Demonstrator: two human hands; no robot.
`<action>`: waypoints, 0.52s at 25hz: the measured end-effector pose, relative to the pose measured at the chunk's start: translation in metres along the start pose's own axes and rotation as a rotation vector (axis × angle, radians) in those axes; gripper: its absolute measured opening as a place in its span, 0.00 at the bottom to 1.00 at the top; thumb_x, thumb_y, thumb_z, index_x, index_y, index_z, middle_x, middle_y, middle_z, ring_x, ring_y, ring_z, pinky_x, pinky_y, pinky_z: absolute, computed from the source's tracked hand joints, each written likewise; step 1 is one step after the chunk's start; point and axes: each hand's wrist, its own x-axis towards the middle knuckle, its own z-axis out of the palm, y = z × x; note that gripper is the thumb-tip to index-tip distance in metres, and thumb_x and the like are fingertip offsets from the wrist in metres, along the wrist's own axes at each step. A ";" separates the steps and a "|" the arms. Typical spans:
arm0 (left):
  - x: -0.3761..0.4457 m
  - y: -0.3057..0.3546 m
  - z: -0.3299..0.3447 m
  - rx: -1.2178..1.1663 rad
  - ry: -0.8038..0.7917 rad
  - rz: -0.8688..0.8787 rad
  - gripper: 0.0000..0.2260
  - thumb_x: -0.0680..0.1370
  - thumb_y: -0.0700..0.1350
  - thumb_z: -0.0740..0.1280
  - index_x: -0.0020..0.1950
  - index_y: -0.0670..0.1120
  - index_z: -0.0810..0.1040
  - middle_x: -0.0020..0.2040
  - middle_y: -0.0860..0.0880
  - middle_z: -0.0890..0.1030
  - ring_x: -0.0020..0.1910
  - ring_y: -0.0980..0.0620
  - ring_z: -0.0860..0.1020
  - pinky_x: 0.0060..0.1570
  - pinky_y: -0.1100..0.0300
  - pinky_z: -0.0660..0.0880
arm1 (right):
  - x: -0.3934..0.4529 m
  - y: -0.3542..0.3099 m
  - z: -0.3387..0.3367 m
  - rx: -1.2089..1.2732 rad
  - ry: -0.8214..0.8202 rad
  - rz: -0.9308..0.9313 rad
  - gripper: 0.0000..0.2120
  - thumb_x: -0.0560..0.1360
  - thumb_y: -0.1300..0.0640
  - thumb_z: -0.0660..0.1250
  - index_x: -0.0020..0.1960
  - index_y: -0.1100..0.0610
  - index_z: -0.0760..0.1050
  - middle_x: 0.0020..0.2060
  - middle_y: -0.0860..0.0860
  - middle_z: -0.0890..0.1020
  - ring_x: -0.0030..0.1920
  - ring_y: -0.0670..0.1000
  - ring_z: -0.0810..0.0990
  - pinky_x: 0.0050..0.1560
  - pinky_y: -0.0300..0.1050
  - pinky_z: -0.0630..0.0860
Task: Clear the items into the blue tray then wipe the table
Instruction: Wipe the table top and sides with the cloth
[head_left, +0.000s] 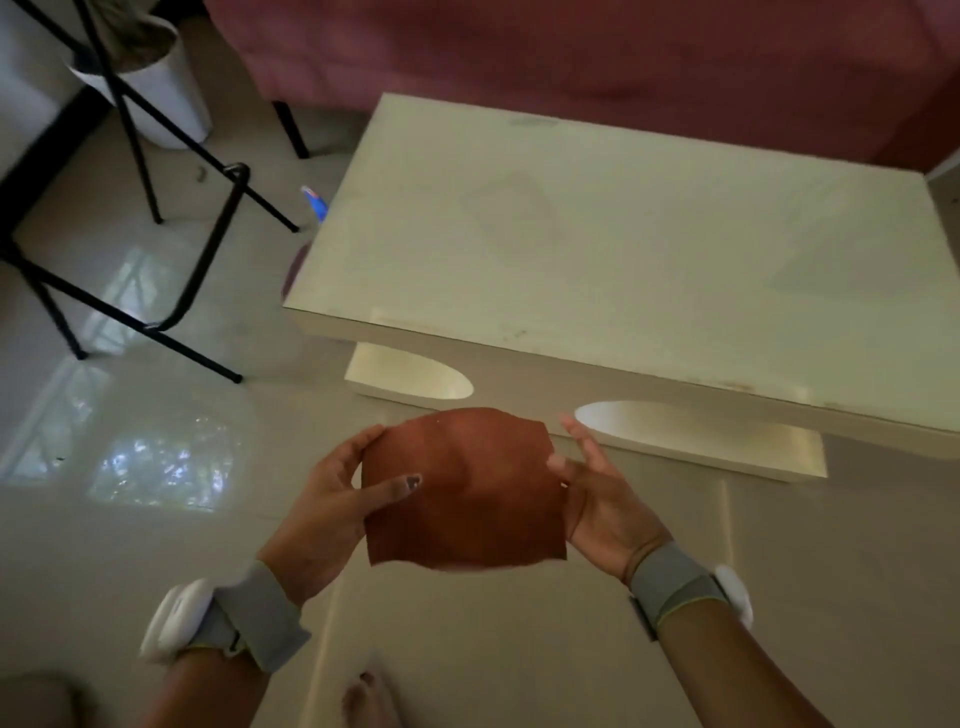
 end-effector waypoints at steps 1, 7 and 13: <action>0.004 0.013 -0.027 0.055 -0.013 -0.033 0.50 0.48 0.46 0.84 0.67 0.47 0.69 0.63 0.49 0.73 0.54 0.47 0.80 0.43 0.58 0.80 | 0.016 0.004 0.030 -0.026 -0.007 0.011 0.39 0.68 0.67 0.71 0.70 0.41 0.61 0.55 0.60 0.82 0.49 0.56 0.81 0.49 0.52 0.80; 0.037 0.086 -0.131 1.037 0.050 0.020 0.39 0.61 0.46 0.80 0.70 0.48 0.69 0.74 0.47 0.58 0.67 0.47 0.67 0.64 0.58 0.70 | 0.106 0.004 0.153 -0.545 0.011 0.081 0.14 0.70 0.71 0.69 0.54 0.62 0.79 0.61 0.63 0.77 0.56 0.55 0.79 0.60 0.45 0.77; 0.097 0.144 -0.207 1.236 0.034 0.126 0.05 0.72 0.47 0.72 0.47 0.51 0.84 0.56 0.53 0.77 0.63 0.54 0.71 0.59 0.61 0.68 | 0.192 -0.005 0.239 -1.522 0.036 -0.114 0.09 0.63 0.58 0.78 0.42 0.58 0.84 0.52 0.46 0.78 0.53 0.45 0.76 0.54 0.39 0.73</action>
